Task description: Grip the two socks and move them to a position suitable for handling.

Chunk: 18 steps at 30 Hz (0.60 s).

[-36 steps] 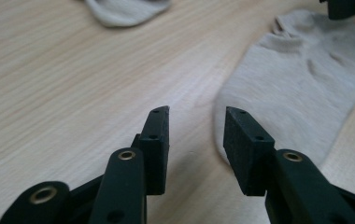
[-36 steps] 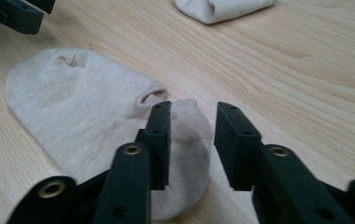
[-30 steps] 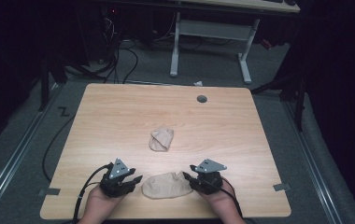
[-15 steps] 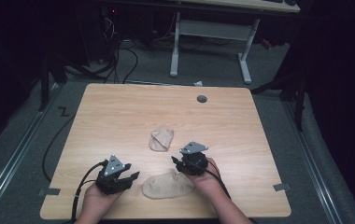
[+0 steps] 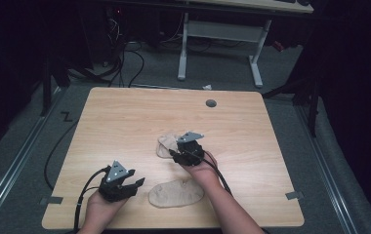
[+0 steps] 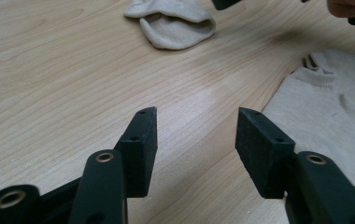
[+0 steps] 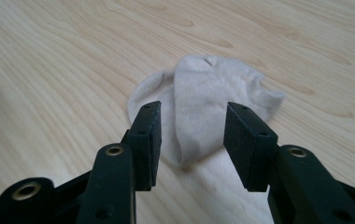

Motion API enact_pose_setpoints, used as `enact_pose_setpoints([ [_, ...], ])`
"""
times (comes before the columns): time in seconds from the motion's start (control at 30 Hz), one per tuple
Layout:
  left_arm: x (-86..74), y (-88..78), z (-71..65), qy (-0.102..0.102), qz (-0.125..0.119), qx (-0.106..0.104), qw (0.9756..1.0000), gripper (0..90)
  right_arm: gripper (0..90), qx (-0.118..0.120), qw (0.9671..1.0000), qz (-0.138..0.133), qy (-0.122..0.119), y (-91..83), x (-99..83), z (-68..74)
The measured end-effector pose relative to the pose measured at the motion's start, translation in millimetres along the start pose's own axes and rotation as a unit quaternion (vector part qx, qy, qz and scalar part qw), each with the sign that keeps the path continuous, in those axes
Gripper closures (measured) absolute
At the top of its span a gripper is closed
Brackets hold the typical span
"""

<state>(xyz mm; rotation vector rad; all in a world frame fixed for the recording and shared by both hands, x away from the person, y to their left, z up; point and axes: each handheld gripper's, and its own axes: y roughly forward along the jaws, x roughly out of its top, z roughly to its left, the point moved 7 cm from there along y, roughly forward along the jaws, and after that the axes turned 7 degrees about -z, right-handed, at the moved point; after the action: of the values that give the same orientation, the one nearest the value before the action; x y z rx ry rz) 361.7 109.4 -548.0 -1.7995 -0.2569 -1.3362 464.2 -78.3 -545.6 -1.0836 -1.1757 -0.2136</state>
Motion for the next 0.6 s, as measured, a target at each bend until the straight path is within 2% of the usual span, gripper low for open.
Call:
enact_pose_setpoints([
  [0.03,-0.6,0.7,-1.1,0.004,0.001,0.0,1.0,48.0,56.7,0.001,1.0,0.002,-0.001,8.2,4.8,2.4],
  [0.17,-2.5,1.6,-3.0,0.014,0.01,-0.003,0.9999,47.4,56.5,0.0,1.0,0.008,-0.004,20.7,10.6,6.5],
  [0.4,-3.9,1.8,-1.8,0.003,0.01,-0.007,0.9999,47.5,55.5,-0.011,0.9997,0.023,-0.004,45.0,17.0,9.0],
  [0.6,-4.4,0.7,-1.4,0.003,0.011,-0.01,0.9999,47.4,61.4,-0.03,0.9986,0.04,-0.015,57.8,15.9,7.6],
])
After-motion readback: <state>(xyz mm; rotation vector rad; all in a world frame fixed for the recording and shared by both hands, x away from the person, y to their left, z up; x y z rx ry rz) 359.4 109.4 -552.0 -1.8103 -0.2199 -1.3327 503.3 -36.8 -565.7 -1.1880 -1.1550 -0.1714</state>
